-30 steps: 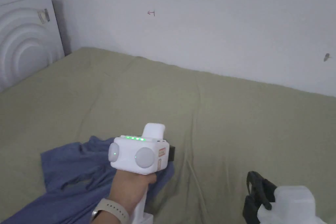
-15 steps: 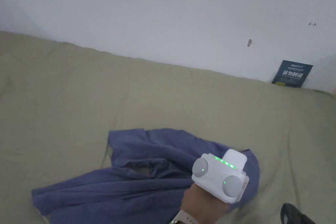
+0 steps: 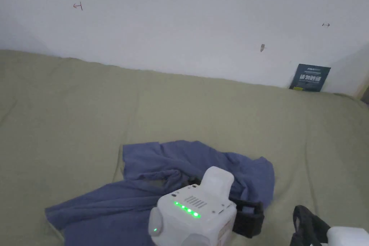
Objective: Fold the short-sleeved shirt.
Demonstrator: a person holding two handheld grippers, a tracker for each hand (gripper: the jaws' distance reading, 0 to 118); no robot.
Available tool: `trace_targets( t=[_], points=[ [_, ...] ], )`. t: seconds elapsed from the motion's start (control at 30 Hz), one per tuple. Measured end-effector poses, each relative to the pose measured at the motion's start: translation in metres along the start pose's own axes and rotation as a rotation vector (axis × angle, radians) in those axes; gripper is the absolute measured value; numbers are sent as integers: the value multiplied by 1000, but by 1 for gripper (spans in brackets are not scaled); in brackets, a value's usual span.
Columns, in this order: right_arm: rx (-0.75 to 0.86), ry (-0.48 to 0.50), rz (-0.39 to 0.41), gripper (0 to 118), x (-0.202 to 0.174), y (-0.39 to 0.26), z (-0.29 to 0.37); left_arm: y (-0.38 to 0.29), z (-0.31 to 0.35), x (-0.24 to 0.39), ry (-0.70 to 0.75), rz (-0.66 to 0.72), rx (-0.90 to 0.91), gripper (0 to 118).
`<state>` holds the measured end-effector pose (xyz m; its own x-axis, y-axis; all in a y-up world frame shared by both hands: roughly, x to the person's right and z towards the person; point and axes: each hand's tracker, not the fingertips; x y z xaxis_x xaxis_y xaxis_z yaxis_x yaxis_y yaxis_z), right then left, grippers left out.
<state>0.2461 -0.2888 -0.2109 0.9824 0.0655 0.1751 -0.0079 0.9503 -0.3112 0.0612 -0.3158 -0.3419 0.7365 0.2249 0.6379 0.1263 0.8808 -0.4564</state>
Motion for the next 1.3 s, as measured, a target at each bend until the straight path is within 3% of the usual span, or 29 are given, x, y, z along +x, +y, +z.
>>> trace_targets(
  t=[0.17,0.2,0.23,0.27,0.3,0.5,0.73,0.87,1.07,1.23,1.27,1.3],
  points=[
    [21,40,5,0,-23,0,28,-42,139,-27,212,-30,24,116],
    [26,49,10,0,-29,-2,33,-51,161,-34,243,-30,23,103],
    [27,57,12,0,-35,-3,37,-58,179,-40,296,-35,23,76],
    [27,69,12,0,-42,-5,40,-67,197,-46,366,-42,26,30],
    [24,78,12,0,-49,-7,43,-74,214,-55,435,-28,25,15],
    [14,135,15,0,-81,-14,55,-111,275,-97,522,123,7,15],
    [-2,192,37,0,-106,-17,56,-114,283,-121,550,199,-21,15],
    [-9,207,57,0,-111,-18,51,-83,257,-174,560,242,-104,15],
    [-34,215,39,0,-110,-23,30,-42,175,-300,496,612,-405,15],
    [-79,235,31,0,-116,-39,9,-33,107,-351,529,657,-588,15],
    [-89,239,26,0,-117,-42,5,-34,97,-355,546,670,-614,17],
    [-98,242,18,0,-116,-44,1,-34,87,-358,534,692,-647,34]
  ],
)
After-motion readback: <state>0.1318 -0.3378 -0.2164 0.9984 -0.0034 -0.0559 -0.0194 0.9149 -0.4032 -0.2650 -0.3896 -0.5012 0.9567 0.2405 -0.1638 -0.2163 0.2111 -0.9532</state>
